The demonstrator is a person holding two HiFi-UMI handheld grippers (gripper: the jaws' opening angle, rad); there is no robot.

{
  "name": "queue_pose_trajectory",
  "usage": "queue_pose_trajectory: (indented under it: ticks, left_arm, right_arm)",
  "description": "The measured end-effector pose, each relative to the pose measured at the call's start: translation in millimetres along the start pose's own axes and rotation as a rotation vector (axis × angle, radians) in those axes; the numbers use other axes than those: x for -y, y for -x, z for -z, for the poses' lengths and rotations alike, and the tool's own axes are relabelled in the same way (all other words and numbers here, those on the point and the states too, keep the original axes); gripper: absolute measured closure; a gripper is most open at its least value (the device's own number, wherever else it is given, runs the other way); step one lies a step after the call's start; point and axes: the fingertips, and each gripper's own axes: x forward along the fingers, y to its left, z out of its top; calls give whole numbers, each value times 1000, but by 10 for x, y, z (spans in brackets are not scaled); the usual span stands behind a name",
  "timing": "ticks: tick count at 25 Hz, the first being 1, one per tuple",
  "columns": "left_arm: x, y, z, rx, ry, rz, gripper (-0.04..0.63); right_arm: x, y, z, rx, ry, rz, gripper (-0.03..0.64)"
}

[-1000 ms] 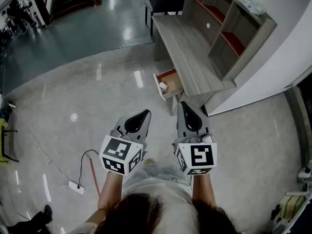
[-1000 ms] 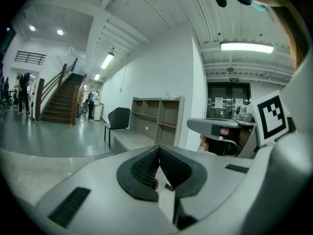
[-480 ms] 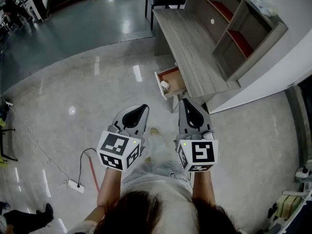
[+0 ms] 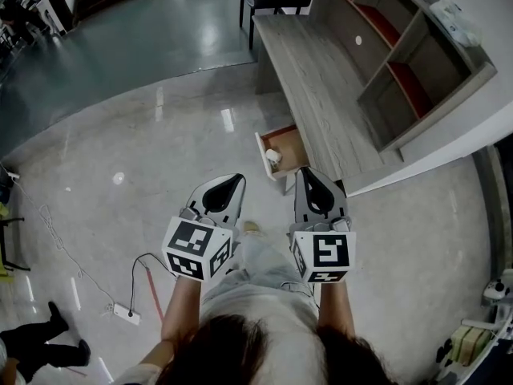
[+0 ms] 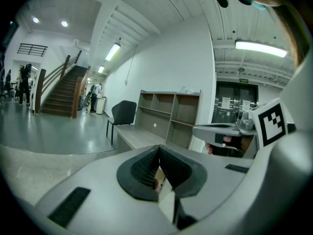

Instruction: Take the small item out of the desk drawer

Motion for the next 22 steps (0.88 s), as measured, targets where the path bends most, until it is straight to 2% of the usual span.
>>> queue_pose_trajectory:
  ticks: [13,22]
  left_arm:
    - [-474,-801,-142,-31,15,5,579]
    - [-743,-1189,-28,-68,41,-17,580]
  right_arm:
    - [240,-956,239,-83,67,-56,588]
    - [263,-1459,611,-164,148,-152,588]
